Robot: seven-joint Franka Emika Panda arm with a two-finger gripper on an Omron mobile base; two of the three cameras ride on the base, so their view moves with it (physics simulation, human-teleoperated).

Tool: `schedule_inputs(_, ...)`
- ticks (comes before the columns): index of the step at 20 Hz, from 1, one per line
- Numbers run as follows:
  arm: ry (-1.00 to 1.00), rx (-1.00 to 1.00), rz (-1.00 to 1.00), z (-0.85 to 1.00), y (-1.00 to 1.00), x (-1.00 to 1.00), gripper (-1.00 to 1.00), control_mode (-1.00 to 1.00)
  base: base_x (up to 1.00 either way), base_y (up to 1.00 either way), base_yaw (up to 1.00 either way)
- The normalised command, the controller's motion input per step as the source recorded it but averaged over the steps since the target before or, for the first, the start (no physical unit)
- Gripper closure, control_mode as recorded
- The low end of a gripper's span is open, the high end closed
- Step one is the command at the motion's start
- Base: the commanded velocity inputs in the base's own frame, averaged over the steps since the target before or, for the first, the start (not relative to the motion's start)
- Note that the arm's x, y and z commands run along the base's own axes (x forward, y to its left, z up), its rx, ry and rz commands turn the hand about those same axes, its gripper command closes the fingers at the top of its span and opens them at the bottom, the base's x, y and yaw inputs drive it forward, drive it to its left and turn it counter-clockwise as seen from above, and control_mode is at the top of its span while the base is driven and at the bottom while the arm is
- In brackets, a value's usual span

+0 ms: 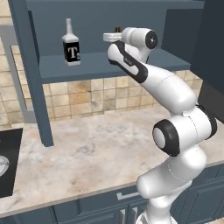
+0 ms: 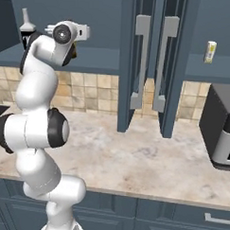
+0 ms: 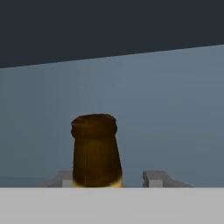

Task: Sort all alcoholic drinks to one cabinet, and non-alcoholic drinks to the other.

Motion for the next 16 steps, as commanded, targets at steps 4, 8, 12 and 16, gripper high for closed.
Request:
schedule_inputs(4,0.00,0.00,-0.01,0.00,0.00,0.00,-1.00,-1.00,0.00,0.00,0.00)
schedule_inputs(8,0.00,0.00,-0.02,0.02,0.00,-0.25,-1.00,-1.00,0.00,0.00,0.00)
schedule_inputs(12,0.00,0.00,-0.02,0.11,-0.08,-0.84,-1.00,-1.00,0.00,0.00,0.00)
schedule_inputs(16,0.00,0.00,-0.01,0.18,-0.12,-1.00,-1.00,-1.00,0.00,0.00,0.00)
